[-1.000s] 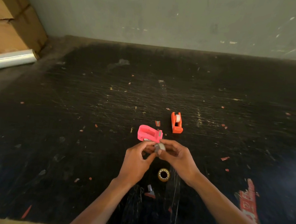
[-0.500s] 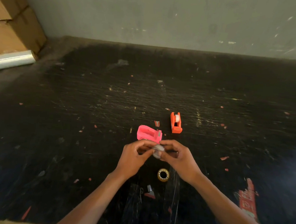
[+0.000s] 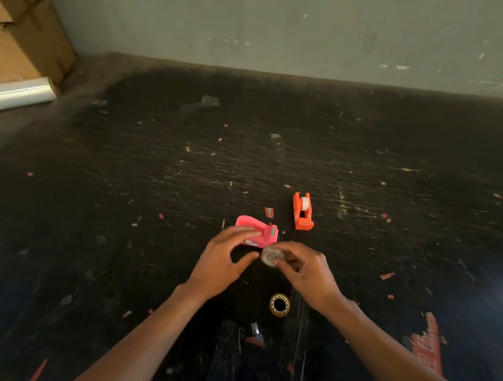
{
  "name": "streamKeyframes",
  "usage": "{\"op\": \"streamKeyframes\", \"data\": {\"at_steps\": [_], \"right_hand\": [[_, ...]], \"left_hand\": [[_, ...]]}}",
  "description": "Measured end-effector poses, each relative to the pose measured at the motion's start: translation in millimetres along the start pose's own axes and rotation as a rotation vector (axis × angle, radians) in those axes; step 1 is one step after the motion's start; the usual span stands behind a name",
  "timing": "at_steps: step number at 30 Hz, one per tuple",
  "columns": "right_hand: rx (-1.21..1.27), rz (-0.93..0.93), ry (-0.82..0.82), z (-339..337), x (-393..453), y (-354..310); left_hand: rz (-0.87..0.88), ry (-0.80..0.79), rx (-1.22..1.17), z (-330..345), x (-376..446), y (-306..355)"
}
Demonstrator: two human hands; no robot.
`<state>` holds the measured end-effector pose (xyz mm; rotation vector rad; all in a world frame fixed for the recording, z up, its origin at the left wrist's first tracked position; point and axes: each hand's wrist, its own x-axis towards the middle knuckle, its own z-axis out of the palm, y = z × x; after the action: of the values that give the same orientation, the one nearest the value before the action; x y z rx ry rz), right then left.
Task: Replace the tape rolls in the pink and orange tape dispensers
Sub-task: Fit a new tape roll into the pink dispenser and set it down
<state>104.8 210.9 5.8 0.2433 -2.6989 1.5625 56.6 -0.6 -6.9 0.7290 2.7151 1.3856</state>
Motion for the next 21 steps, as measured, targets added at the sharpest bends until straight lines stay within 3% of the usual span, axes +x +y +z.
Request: {"op": "streamKeyframes", "data": {"at_steps": [2,9,14,21], "right_hand": [[-0.062,-0.018,0.017,-3,13,6],[-0.233,-0.112,-0.015,-6,68,13],[-0.357,-0.22,-0.089,6,79,15],[-0.339,-0.18,-0.172,20,62,21]], "left_hand": [[-0.059,-0.029,0.084,-6,13,-12],[-0.212,-0.359,0.186,-16,54,-41],[-0.199,-0.366,0.133,-17,58,-48],[-0.21,-0.372,0.106,-22,28,-52]]}}
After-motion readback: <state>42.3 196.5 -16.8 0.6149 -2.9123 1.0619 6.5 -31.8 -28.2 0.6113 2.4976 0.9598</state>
